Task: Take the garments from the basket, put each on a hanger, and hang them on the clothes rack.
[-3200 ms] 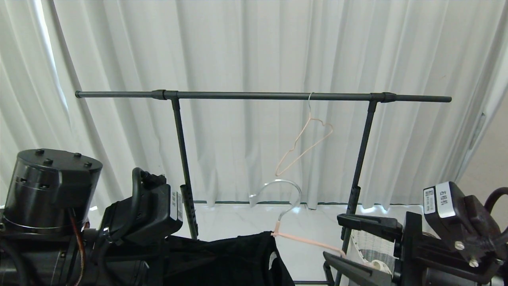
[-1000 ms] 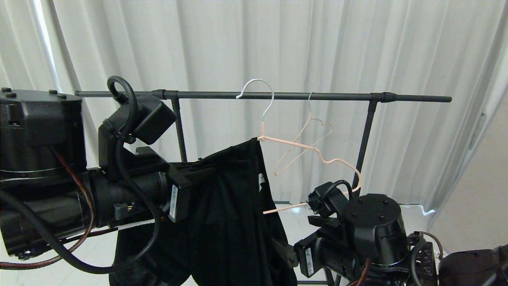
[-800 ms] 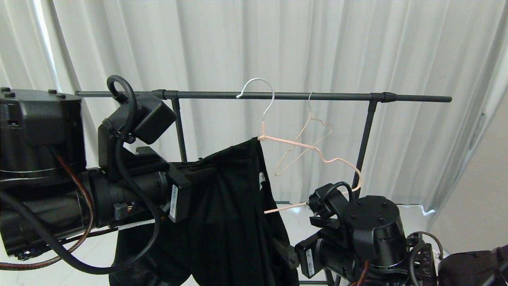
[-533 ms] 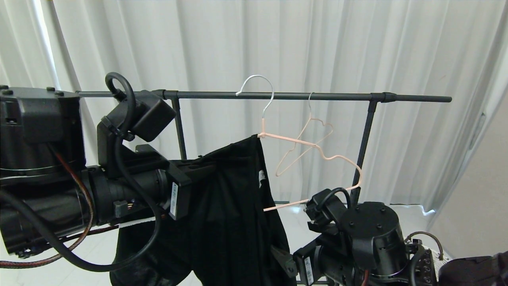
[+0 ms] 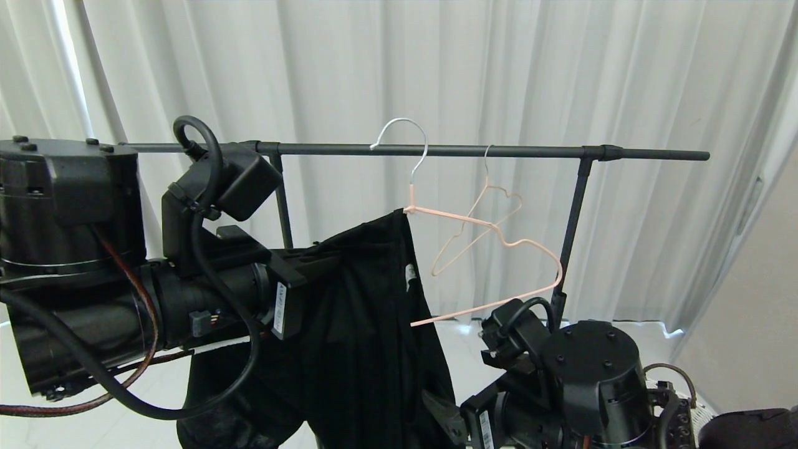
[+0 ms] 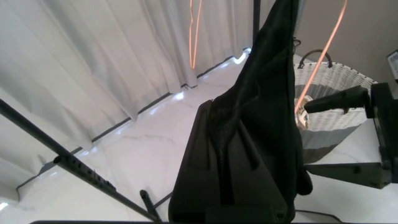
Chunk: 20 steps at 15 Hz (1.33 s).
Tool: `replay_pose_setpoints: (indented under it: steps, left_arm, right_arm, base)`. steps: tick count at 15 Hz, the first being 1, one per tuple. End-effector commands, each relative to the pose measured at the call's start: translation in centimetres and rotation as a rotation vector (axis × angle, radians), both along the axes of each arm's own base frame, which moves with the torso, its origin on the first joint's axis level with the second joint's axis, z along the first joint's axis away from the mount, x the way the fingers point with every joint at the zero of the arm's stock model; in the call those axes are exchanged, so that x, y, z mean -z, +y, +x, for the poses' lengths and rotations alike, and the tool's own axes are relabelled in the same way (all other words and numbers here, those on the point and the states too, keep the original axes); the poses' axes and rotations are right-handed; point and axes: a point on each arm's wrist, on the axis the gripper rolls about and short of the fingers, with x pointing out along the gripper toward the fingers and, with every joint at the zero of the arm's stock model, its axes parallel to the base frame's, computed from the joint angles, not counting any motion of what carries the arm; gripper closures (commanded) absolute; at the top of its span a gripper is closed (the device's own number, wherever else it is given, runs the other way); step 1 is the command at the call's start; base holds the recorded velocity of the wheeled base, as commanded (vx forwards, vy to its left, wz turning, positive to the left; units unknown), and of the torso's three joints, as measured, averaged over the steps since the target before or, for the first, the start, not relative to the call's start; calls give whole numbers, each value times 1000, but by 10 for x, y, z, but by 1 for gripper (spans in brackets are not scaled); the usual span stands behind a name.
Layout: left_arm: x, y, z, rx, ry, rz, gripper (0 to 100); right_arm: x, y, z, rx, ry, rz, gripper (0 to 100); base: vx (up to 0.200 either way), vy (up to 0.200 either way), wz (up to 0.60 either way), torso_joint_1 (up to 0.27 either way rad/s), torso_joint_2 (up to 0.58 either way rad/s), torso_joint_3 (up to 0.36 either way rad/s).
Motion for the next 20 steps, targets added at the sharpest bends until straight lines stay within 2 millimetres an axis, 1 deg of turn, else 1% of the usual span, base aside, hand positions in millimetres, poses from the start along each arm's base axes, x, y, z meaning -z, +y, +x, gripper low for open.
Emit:
replay_pose_setpoints:
  steps: [1, 4, 9, 10, 13, 15, 17, 18, 20]
  left_arm:
    - [0, 0, 0, 1, -1, -1, 100]
    - [1, 0, 0, 0, 2, 1, 100]
    - [-1, 0, 0, 0, -3, -2, 100]
    - [-1, 0, 0, 0, -4, -2, 100]
    - [-2, 0, -1, 3, -9, -4, 100]
    - [-2, -2, -2, 11, -9, -4, 100]
    - [-2, -6, -4, 30, -7, -4, 100]
    - [-1, -8, -5, 40, -6, -3, 100]
    - [-1, -9, -6, 46, -4, -3, 100]
  right_arm:
    - [0, -1, -3, -6, 0, 0, 0]
    - [0, 0, -8, -24, 2, -2, 0]
    - [0, 0, -8, -22, 3, -1, 0]
    - [2, 0, -7, -18, 5, -7, 0]
    - [11, -3, 6, 24, 18, -34, 0]
    - [12, -5, 13, 48, 19, -37, 0]
    - [15, -5, 14, 52, 23, -45, 0]
    - [16, -3, 11, 39, 22, -53, 0]
    - [22, -2, 10, 39, 5, -101, 0]
  base:
    - [0, 0, 0, 0, 0, 0]
    - [0, 0, 0, 0, 0, 0]
    - [0, 0, 0, 0, 0, 0]
    - [0, 0, 0, 0, 0, 0]
    - [0, 0, 0, 0, 0, 0]
    - [0, 0, 0, 0, 0, 0]
    - [0, 0, 0, 0, 0, 0]
    - [0, 0, 0, 0, 0, 0]
    - [0, 0, 0, 0, 0, 0]
